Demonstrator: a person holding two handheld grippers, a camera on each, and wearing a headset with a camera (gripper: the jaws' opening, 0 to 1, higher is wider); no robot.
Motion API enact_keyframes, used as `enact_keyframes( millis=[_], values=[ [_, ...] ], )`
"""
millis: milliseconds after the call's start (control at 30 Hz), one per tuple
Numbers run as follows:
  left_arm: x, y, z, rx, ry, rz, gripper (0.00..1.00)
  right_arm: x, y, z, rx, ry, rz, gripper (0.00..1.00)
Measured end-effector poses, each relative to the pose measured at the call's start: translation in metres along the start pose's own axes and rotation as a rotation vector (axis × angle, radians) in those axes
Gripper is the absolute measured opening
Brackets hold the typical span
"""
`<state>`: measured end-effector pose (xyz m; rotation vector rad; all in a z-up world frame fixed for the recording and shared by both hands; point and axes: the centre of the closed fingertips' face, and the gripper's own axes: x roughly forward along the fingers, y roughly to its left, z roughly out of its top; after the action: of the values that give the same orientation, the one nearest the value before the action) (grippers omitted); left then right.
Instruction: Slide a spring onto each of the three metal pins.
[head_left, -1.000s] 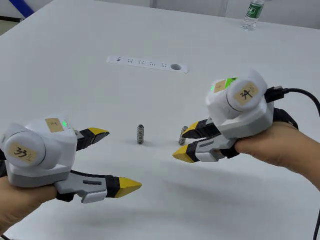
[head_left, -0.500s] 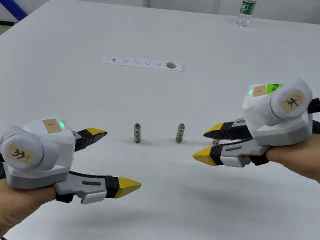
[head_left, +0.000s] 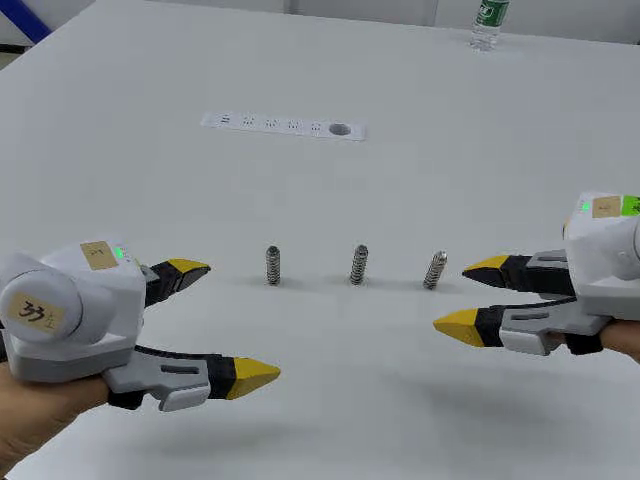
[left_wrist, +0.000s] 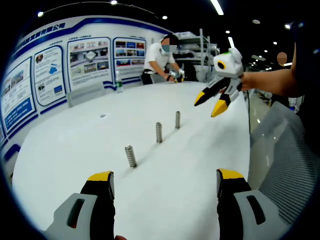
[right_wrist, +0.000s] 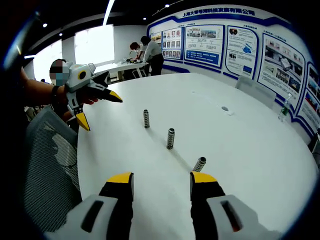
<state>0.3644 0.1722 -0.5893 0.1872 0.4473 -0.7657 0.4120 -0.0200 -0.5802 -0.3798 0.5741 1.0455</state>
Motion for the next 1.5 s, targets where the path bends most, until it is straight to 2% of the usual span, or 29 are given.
enact_keyframes(
  millis=[233, 433, 700, 1100, 1500],
  values=[
    [0.002, -0.002, -0.001, -0.002, 0.002, -0.002, 0.86, -0.013, -0.012, -0.007, 0.029, -0.048, -0.038, 0.53],
    [0.001, -0.001, -0.003, -0.008, 0.004, 0.0, 0.85, -0.021, -0.014, -0.01, 0.015, -0.088, -0.049, 0.6],
    [0.001, -0.003, -0.008, -0.018, 0.008, -0.002, 0.85, -0.022, -0.014, -0.02, 0.017, -0.125, -0.053, 0.66],
    [0.003, -0.004, -0.015, -0.031, 0.017, -0.006, 0.85, -0.02, -0.012, -0.027, 0.018, -0.138, -0.052, 0.71],
    [0.002, -0.003, -0.019, -0.04, 0.024, 0.0, 0.85, -0.02, -0.014, -0.033, 0.044, -0.134, -0.06, 0.71]
  ],
)
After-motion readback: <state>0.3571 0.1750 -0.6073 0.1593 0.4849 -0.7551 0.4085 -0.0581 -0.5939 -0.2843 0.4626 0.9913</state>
